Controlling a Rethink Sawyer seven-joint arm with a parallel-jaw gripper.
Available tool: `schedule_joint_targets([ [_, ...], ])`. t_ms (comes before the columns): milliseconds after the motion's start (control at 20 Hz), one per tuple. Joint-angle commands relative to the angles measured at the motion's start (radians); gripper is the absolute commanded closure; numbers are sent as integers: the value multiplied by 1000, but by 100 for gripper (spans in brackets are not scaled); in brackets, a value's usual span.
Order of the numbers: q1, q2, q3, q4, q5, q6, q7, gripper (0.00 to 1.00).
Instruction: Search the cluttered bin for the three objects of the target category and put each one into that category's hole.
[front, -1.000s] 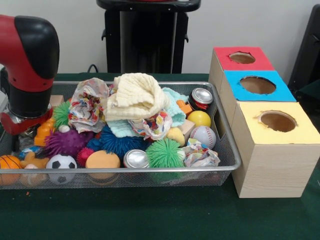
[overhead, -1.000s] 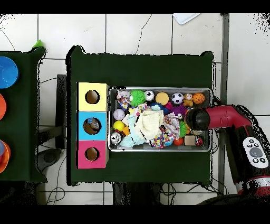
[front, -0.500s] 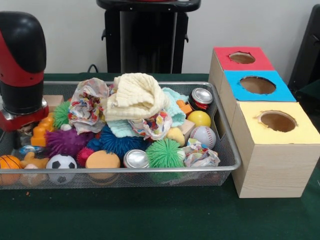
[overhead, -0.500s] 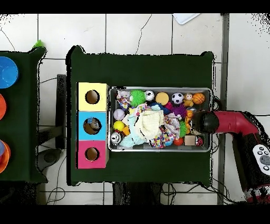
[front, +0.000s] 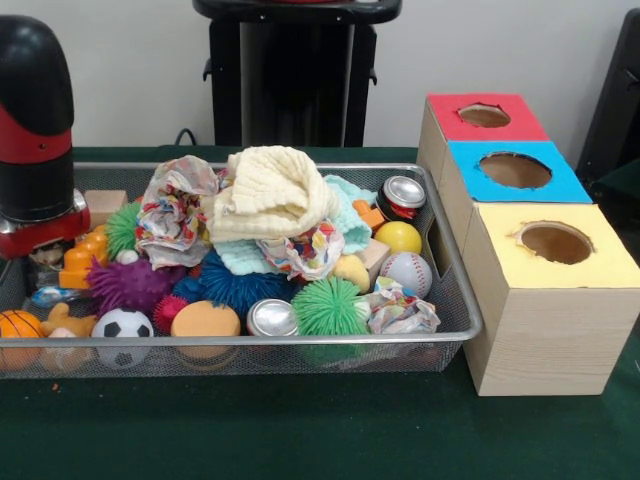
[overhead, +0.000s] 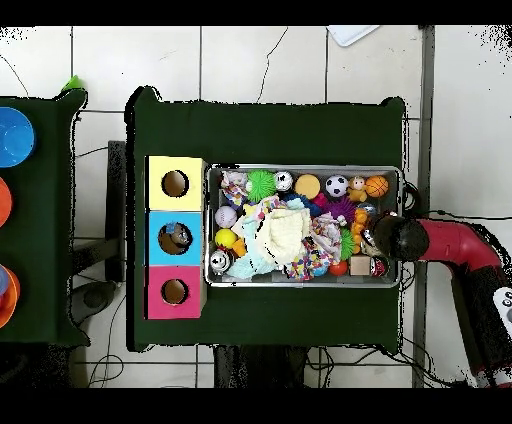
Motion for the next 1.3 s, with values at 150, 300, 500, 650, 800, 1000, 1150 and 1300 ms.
schedule_joint_targets([
  [150, 7, 89, 40, 34, -16, -108, -76, 100],
  [300, 6, 53, 43, 55, 0, -76, -87, 100],
  [500, 8, 1, 49, 78, 24, -24, -110, 100],
  [650, 2, -43, 57, 100, 54, 19, -124, 100],
  [800, -1, -86, 66, 115, 87, 63, -143, 100],
  [1000, 4, -133, 67, 125, 140, 120, -148, 100],
  [1150, 12, -168, 62, 135, 164, 147, -157, 100],
  [1300, 21, -204, 59, 144, 188, 175, -160, 100],
])
